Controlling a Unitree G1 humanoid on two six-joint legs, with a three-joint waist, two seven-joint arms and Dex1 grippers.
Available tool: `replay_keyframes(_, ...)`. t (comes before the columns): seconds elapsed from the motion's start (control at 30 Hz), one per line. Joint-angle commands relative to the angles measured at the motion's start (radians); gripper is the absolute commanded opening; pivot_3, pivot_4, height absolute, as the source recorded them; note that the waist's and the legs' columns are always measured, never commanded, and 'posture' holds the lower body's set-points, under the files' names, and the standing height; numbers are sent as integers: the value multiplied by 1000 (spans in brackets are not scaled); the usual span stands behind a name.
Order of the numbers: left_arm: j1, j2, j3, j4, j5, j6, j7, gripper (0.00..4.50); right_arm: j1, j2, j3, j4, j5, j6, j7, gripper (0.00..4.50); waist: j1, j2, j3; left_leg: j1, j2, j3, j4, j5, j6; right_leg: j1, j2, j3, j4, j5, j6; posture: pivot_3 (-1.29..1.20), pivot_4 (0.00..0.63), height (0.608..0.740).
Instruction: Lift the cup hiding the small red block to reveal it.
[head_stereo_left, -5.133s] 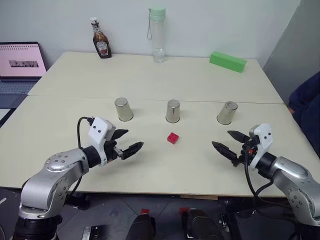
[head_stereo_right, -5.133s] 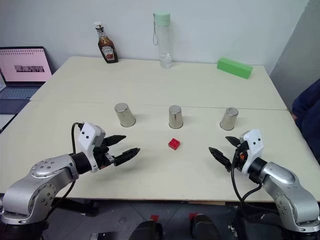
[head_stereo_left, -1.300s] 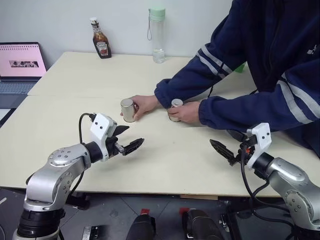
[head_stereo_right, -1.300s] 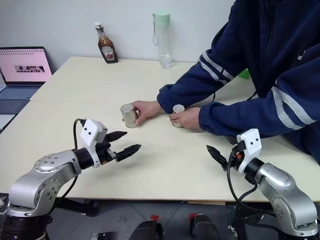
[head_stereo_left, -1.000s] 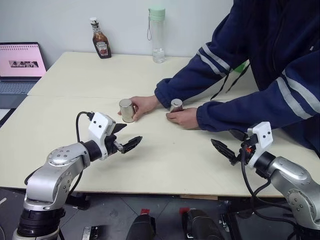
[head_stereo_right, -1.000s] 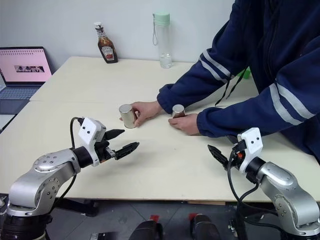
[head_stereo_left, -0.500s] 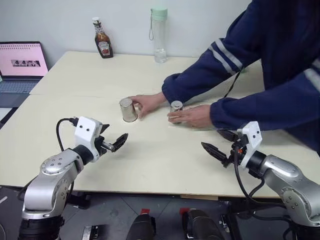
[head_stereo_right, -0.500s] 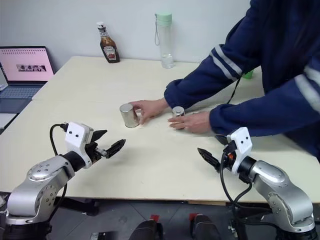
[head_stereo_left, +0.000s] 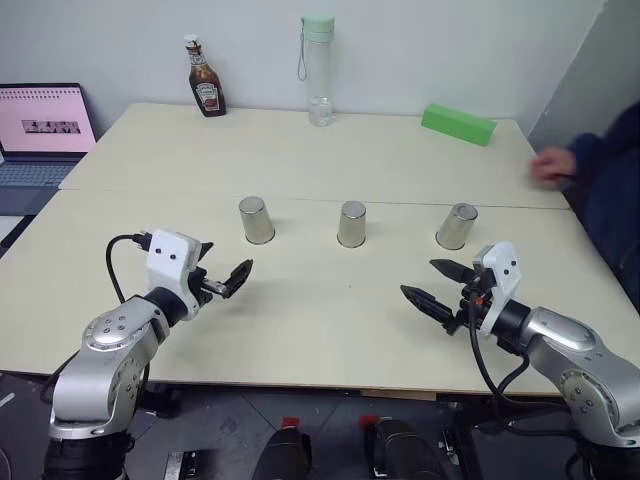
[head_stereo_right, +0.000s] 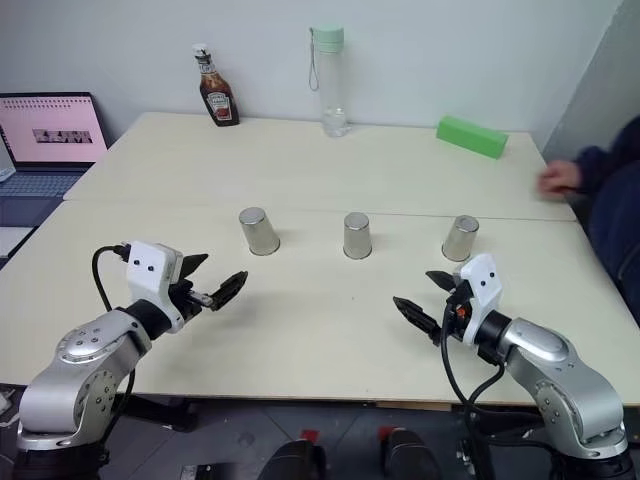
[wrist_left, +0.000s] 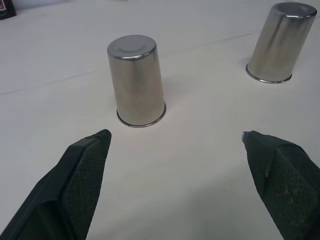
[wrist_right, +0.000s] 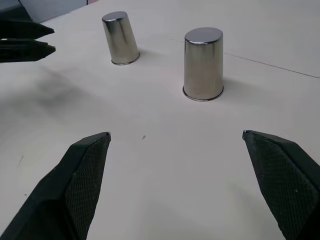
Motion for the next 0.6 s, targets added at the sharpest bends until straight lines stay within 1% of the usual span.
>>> replay_keyframes(0.03,-77,-40,-25,84,69,-88,54,4464,-14,-3,6,-20,0,-22,14,4500,2,0,0,0,0,0,0,0,0,0,0,0,0,0,0,0,150,740)
replay_keyframes(0.13,-183,-121,-76,257,126,-188,90,4464,-1,3,18,-28,-10,-30,9,4500,10,-1,-1,0,-1,-1,1,0,0,1,0,-1,1,0,0,0,150,740)
replay_keyframes(0.23,-259,-173,-100,388,156,-270,94,4464,1,11,16,-35,-13,-32,-3,4500,12,-1,-1,0,-1,0,2,0,0,1,0,0,0,1,1,0,150,740)
replay_keyframes(0.43,-426,-214,-123,669,219,-415,123,4464,5,26,-1,-73,3,-15,-36,4500,16,-1,-1,-2,-1,-1,2,0,0,0,0,-1,0,1,1,0,150,740)
replay_keyframes(0.6,-521,-225,-129,858,242,-510,112,4464,18,27,-21,-109,40,14,-51,4500,15,-1,-1,-2,-1,-1,1,0,0,0,0,-1,0,1,1,0,150,740)
